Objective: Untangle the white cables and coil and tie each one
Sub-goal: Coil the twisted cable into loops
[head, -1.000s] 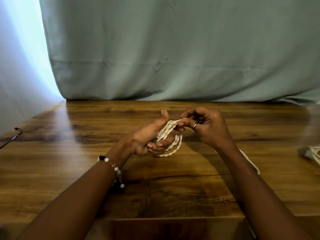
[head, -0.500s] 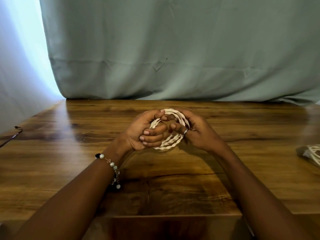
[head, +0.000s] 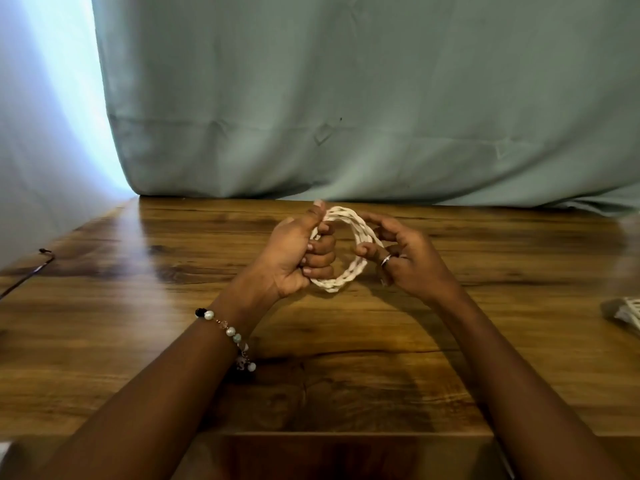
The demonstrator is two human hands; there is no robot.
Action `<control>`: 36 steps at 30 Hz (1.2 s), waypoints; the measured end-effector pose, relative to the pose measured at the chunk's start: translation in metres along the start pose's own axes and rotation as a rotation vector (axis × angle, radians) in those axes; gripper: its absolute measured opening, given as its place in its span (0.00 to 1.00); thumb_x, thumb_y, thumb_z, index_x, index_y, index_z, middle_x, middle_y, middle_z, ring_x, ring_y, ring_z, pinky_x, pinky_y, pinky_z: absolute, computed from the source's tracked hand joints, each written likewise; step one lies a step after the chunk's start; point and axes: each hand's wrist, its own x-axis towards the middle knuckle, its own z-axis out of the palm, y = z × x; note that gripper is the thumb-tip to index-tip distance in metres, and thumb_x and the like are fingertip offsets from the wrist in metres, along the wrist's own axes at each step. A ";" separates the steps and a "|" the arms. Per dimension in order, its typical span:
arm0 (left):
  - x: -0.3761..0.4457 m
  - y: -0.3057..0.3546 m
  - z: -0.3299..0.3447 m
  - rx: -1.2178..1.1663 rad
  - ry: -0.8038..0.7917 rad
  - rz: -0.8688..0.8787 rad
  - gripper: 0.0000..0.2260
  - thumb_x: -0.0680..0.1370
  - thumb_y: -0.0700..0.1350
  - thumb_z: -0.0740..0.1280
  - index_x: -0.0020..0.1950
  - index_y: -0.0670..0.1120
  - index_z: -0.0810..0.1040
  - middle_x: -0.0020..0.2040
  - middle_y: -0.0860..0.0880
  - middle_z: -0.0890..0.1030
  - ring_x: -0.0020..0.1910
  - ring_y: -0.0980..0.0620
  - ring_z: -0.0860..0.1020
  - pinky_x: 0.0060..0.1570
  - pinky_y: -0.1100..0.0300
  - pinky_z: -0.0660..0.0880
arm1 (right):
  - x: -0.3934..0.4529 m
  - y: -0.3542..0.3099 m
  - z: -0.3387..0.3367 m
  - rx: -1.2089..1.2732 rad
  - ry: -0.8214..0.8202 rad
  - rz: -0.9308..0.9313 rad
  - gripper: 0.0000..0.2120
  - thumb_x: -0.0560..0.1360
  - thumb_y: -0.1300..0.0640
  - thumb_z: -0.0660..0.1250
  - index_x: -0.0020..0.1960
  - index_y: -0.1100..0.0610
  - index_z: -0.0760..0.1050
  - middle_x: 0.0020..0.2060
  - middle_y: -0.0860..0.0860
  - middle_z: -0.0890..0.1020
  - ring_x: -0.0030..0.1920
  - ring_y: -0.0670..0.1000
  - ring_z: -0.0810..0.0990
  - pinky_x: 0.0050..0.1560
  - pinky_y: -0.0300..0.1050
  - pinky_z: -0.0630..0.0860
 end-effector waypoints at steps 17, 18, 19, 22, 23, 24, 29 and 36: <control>0.002 0.036 -0.033 -0.640 0.203 0.451 0.20 0.83 0.49 0.55 0.32 0.45 0.66 0.23 0.52 0.66 0.18 0.59 0.64 0.18 0.68 0.61 | -0.013 0.000 0.040 -1.360 -0.347 -0.176 0.27 0.83 0.54 0.50 0.77 0.58 0.44 0.69 0.61 0.69 0.69 0.60 0.67 0.69 0.57 0.61; 0.003 0.034 -0.030 -0.565 0.233 0.443 0.19 0.84 0.48 0.55 0.33 0.45 0.66 0.24 0.52 0.67 0.19 0.58 0.65 0.19 0.68 0.62 | -0.013 -0.002 0.044 -1.375 -0.369 -0.245 0.27 0.82 0.55 0.53 0.77 0.59 0.47 0.68 0.61 0.70 0.69 0.60 0.68 0.68 0.57 0.62; 0.004 0.031 -0.028 -0.457 0.272 0.424 0.18 0.84 0.48 0.55 0.35 0.44 0.66 0.24 0.51 0.68 0.20 0.58 0.66 0.20 0.67 0.63 | -0.013 -0.003 0.047 -1.389 -0.381 -0.349 0.26 0.81 0.55 0.57 0.76 0.60 0.54 0.65 0.61 0.74 0.66 0.60 0.72 0.66 0.57 0.65; 0.008 0.018 -0.021 0.003 0.402 0.357 0.20 0.84 0.50 0.54 0.37 0.40 0.70 0.26 0.47 0.73 0.23 0.54 0.71 0.25 0.64 0.68 | -0.012 -0.007 0.048 -1.302 -0.258 -0.629 0.18 0.74 0.60 0.63 0.63 0.60 0.75 0.48 0.58 0.83 0.48 0.57 0.81 0.50 0.52 0.76; 0.008 0.014 -0.018 0.115 0.410 0.333 0.20 0.84 0.50 0.53 0.39 0.39 0.72 0.27 0.46 0.76 0.24 0.53 0.74 0.26 0.63 0.70 | -0.011 -0.009 0.046 -1.236 -0.198 -0.684 0.17 0.73 0.59 0.59 0.58 0.59 0.79 0.44 0.56 0.83 0.44 0.55 0.82 0.46 0.48 0.77; 0.006 0.009 -0.013 0.179 0.395 0.306 0.20 0.84 0.49 0.53 0.41 0.37 0.72 0.29 0.45 0.78 0.25 0.52 0.77 0.27 0.62 0.73 | -0.011 -0.010 0.045 -1.182 -0.168 -0.709 0.19 0.72 0.57 0.54 0.55 0.57 0.80 0.42 0.55 0.83 0.42 0.54 0.82 0.43 0.46 0.77; -0.001 -0.009 0.000 0.379 0.184 0.190 0.17 0.84 0.45 0.55 0.43 0.36 0.74 0.32 0.41 0.77 0.30 0.45 0.76 0.27 0.61 0.74 | -0.006 -0.005 0.034 -0.753 -0.224 -0.577 0.16 0.75 0.52 0.58 0.55 0.55 0.80 0.48 0.55 0.82 0.46 0.56 0.80 0.41 0.48 0.75; -0.007 -0.015 0.004 0.511 -0.128 -0.030 0.22 0.84 0.51 0.53 0.39 0.37 0.74 0.27 0.41 0.77 0.19 0.51 0.74 0.21 0.65 0.68 | -0.006 -0.012 0.012 -0.141 0.089 -0.182 0.10 0.69 0.52 0.71 0.48 0.52 0.74 0.37 0.48 0.82 0.34 0.48 0.80 0.34 0.42 0.75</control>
